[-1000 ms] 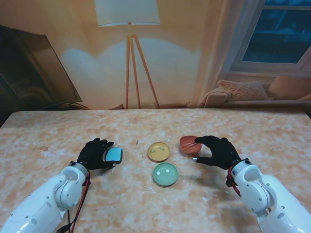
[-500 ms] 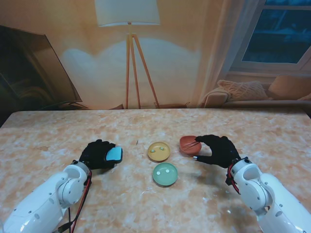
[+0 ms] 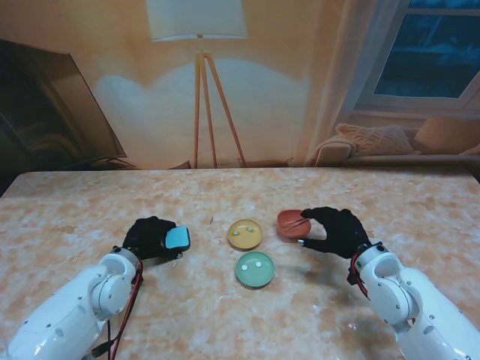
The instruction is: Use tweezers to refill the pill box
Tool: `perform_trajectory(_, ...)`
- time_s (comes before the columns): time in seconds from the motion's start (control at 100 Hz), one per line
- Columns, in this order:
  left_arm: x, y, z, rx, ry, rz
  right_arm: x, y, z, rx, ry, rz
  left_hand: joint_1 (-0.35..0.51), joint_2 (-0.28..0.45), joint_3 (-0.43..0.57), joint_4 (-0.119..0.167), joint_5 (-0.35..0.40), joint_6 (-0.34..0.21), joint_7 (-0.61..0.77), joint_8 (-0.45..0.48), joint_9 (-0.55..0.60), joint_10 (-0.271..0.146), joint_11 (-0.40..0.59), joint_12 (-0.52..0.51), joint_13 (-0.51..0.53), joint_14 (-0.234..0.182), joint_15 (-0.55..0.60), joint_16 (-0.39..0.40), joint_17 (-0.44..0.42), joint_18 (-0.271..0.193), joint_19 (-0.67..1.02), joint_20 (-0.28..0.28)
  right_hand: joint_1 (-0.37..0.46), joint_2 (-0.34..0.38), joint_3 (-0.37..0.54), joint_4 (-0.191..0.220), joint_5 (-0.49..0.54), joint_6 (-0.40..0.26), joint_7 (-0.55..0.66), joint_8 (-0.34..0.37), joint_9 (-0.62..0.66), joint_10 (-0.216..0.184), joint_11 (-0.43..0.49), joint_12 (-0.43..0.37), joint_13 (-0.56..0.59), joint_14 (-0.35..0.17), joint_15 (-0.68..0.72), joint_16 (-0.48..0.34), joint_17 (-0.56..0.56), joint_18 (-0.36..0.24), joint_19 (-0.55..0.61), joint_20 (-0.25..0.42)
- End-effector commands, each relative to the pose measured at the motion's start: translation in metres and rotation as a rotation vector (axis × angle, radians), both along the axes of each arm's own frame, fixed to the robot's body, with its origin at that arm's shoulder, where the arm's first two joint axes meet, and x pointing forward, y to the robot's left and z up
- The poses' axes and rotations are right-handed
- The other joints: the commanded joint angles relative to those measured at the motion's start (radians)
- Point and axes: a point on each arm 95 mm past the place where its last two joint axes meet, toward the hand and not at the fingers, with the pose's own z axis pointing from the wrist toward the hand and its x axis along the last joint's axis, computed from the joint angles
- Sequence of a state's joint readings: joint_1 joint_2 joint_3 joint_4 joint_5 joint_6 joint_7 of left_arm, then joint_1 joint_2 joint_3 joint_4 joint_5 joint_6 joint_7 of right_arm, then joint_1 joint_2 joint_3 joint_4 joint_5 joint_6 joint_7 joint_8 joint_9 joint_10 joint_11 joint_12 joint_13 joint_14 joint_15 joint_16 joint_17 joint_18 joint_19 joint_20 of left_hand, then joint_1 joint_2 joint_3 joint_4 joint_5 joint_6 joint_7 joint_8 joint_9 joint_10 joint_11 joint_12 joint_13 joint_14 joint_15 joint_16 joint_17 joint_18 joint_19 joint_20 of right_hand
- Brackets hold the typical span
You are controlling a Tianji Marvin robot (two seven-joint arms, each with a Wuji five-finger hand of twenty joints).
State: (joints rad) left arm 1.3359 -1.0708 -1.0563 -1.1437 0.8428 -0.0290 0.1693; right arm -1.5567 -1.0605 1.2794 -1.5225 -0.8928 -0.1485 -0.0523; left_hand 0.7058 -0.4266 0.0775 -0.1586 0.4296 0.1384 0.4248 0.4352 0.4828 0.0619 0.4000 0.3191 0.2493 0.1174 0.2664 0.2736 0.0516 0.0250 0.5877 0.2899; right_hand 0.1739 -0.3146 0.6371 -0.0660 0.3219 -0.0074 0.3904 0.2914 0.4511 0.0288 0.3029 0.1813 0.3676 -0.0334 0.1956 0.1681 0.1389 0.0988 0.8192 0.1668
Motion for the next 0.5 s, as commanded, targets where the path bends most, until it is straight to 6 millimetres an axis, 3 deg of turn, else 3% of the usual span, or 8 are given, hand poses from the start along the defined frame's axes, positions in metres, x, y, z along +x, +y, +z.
perform_trajectory(0.0, -0.008, -0.005, -0.014, -0.001, 0.041, 0.0, -0.004, 0.003, -0.005, 0.005, 0.02, 0.005, 0.284, 0.154, 0.061, 0.064, 0.196, -0.264, 0.615, 0.017, 0.076, -0.044, 0.084, 0.045, 0.034, -0.026, 0.018, 0.021, 0.006, -0.034, 0.025, 0.029, 0.008, -0.006, 0.001, 0.014, 0.011, -0.015, 0.008, 0.007, 0.018, -0.016, 0.006, 0.025, 0.017, -0.016, 0.006, 0.011, 0.002, -0.025, 0.01, 0.01)
perform_trajectory(0.25, -0.006, -0.01, -0.006, -0.026, -0.003, -0.008, -0.005, 0.001, -0.006, 0.014, 0.017, 0.001, 0.321, 0.18, 0.055, 0.07, 0.213, -0.244, 0.681, 0.042, 0.123, -0.073, 0.155, 0.081, 0.067, -0.022, 0.035, 0.029, 0.015, -0.036, 0.049, 0.04, 0.005, 0.004, 0.005, 0.012, 0.016, -0.015, 0.012, 0.004, 0.025, -0.018, 0.011, 0.027, 0.025, -0.015, 0.009, 0.013, 0.008, -0.026, 0.012, 0.013)
perform_trajectory(0.49, -0.01, -0.016, 0.01, -0.04, -0.028, -0.03, -0.007, 0.001, -0.007, 0.023, 0.014, 0.0, 0.342, 0.2, 0.044, 0.066, 0.205, -0.231, 0.685, 0.071, 0.127, -0.072, 0.176, 0.093, 0.068, -0.013, 0.033, 0.031, 0.011, -0.032, 0.048, 0.039, 0.005, 0.006, 0.003, 0.012, 0.017, -0.016, 0.014, 0.0, 0.03, -0.017, 0.011, 0.027, 0.03, -0.014, 0.008, 0.013, 0.015, -0.025, 0.014, 0.015)
